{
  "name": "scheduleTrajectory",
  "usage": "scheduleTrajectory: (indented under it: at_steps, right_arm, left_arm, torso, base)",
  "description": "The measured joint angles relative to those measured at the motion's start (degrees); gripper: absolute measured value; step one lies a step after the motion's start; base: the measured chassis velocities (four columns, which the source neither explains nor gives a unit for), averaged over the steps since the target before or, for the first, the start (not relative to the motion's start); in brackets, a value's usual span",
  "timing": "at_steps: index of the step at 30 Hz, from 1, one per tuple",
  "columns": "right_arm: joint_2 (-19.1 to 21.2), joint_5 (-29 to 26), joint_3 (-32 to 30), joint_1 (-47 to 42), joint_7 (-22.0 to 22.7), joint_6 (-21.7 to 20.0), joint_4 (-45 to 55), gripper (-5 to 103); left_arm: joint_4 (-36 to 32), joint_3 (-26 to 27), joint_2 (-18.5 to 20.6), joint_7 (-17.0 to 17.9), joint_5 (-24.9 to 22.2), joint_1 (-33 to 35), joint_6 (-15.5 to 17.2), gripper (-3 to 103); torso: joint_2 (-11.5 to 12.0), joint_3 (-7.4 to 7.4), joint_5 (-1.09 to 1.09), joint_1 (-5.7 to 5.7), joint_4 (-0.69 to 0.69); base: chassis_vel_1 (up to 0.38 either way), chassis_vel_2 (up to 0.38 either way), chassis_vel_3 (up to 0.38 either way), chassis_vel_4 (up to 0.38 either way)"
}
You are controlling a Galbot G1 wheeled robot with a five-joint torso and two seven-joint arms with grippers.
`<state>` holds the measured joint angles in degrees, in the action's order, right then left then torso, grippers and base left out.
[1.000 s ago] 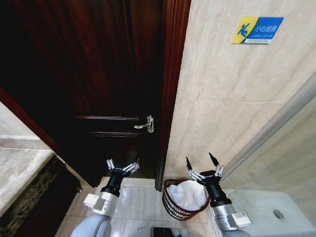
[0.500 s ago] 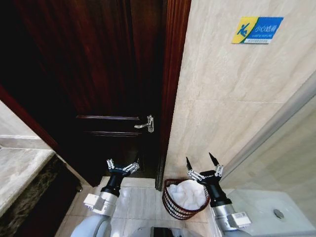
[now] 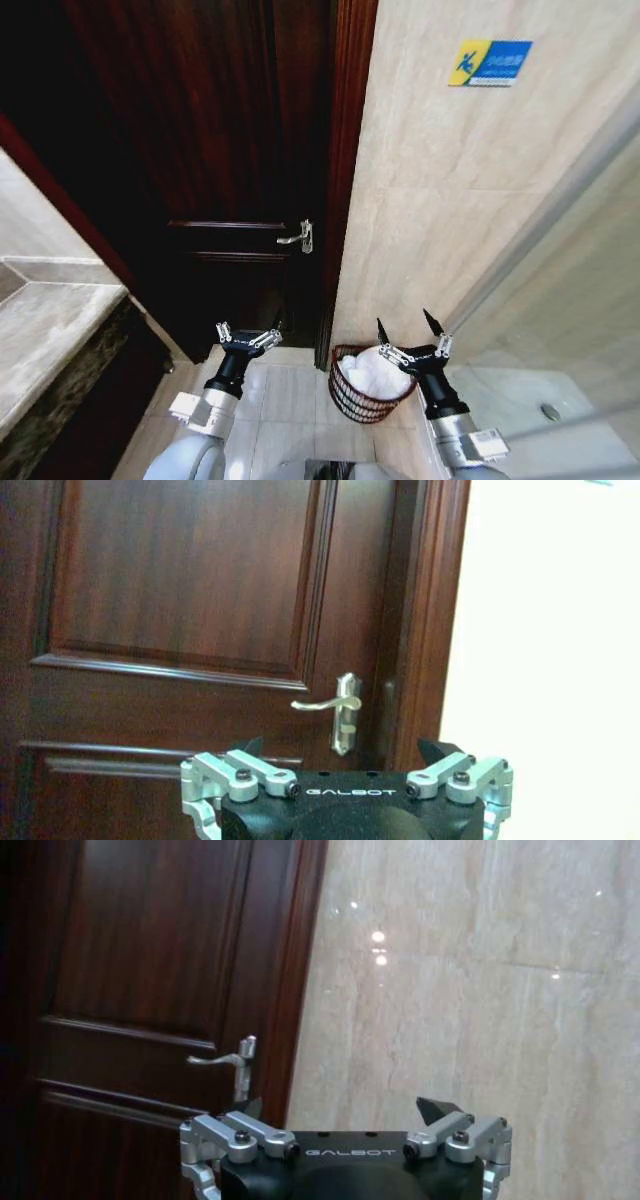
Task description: Discard the used towel into the hamper.
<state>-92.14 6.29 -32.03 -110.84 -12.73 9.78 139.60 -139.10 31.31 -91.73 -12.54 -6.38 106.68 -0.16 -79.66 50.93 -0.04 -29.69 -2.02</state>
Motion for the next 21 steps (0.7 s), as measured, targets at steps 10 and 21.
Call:
scheduleTrajectory:
  at_steps: [10, 21]
  right_arm:
    - [0.00, 0.00, -0.01, 0.01, 0.00, 0.00, 0.00, 100]
    - [0.00, 0.00, 0.00, 0.02, 0.00, 0.00, 0.00, 100]
  left_arm:
    - [0.00, 0.00, 0.00, 0.00, 0.00, 0.00, 0.00, 100]
    - [0.00, 0.00, -0.01, 0.00, 0.00, 0.00, 0.00, 100]
  torso:
    - [0.01, 0.01, 0.04, -0.02, 0.01]
    - [0.03, 0.02, 0.03, -0.04, 0.00]
  base:
    - [0.180, -0.184, -0.184, 0.176]
    - [0.162, -0.157, -0.153, 0.157]
